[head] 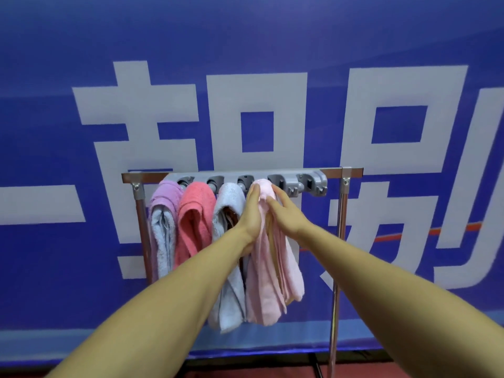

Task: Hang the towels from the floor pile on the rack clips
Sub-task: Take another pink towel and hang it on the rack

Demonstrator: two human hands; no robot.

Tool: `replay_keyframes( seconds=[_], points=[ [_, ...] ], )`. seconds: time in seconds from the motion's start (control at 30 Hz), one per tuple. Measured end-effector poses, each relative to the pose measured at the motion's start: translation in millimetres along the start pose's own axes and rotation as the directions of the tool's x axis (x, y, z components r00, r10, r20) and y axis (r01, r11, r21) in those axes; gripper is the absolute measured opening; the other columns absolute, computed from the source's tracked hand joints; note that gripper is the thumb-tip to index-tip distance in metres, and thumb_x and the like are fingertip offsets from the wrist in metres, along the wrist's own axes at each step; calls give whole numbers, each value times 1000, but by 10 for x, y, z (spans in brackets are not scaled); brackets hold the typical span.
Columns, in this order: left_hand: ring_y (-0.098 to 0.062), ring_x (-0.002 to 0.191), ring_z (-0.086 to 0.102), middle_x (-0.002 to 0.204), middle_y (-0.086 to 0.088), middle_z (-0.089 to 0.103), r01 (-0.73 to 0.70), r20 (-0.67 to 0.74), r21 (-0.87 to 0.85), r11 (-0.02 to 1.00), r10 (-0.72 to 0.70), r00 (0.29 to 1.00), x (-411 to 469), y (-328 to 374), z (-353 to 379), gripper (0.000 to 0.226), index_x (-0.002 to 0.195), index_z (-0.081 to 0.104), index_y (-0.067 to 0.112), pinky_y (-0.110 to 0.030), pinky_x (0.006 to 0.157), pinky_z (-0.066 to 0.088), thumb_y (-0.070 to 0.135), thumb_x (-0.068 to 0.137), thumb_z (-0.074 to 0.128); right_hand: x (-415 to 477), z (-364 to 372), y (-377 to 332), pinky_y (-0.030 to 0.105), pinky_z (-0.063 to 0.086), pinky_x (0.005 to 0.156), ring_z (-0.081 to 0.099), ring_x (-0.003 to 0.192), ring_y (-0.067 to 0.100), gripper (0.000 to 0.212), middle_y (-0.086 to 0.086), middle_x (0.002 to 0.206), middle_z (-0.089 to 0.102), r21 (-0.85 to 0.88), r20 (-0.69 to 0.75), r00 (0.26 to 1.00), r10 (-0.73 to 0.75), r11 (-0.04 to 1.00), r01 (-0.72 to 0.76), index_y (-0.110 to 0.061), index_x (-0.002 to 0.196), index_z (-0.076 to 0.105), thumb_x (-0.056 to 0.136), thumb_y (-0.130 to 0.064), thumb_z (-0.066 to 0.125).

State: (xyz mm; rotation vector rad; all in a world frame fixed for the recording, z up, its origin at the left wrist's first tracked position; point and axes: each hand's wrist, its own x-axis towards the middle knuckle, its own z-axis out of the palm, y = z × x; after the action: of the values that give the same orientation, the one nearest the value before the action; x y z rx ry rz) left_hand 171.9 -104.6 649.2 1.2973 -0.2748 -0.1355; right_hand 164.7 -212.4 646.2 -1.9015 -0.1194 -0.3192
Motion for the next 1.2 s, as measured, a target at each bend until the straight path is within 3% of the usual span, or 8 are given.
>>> replay_keyframes(
  seconds=[0.13,0.27,0.4,0.63,0.87,1.03,1.1,1.2],
  points=[
    [-12,96,72,98,-2,79,28,40,-161,987,-22,999,-51,-77,14,56,114,70,19,-24,84,56,56,105,28,-3,104,70,42,35,119,43,141,17,60,-6,160,36,97,16,1000,18,995,-19,-38,160,17,105,-48,40],
    [-24,130,58,134,-16,65,3,-21,-352,936,-11,1000,26,-201,87,60,138,59,8,-35,115,41,52,103,38,76,27,131,33,36,112,44,142,19,50,-7,157,41,6,-40,999,7,1000,-6,-40,157,27,107,-41,33],
    [-31,119,64,126,-20,68,21,-2,-360,933,-23,1000,159,-318,59,65,136,62,8,-40,104,49,57,102,35,95,-64,113,35,35,110,43,141,23,49,0,158,42,-122,-58,998,-35,992,28,-39,157,28,108,-36,29],
    [-22,117,67,121,-14,72,-78,-15,-288,954,77,997,220,-319,-57,57,132,64,9,-35,108,48,51,105,37,80,97,213,43,33,119,43,143,21,53,-2,160,40,-25,-64,996,-54,998,53,-40,158,23,106,-47,33],
    [-5,79,74,88,-1,77,-113,7,-312,943,122,993,230,-246,-9,46,106,68,10,-15,65,57,36,110,30,47,144,198,50,41,115,47,138,15,53,-13,157,41,113,-7,1000,3,994,-3,-49,155,21,104,-55,33],
    [-16,129,57,139,-9,61,-131,1,-135,982,133,991,190,-248,-3,58,143,52,8,-23,103,48,48,108,29,33,95,196,34,30,118,37,147,16,56,-11,163,31,12,-7,1000,-27,1000,27,-42,159,15,106,-53,29],
    [-15,134,54,143,-7,59,-162,-4,-102,981,163,987,176,-230,18,67,146,50,13,-29,113,42,59,98,41,37,91,179,28,29,113,36,147,16,56,-10,164,30,-55,-29,998,-61,997,60,-40,160,14,107,-52,28],
    [-13,132,56,139,-3,62,-179,-26,-69,981,177,984,216,-174,46,75,141,56,18,-38,119,35,67,84,47,101,120,157,33,29,120,34,149,18,55,-8,164,30,-160,-35,994,-108,982,101,-38,161,13,108,-50,24]
  ],
)
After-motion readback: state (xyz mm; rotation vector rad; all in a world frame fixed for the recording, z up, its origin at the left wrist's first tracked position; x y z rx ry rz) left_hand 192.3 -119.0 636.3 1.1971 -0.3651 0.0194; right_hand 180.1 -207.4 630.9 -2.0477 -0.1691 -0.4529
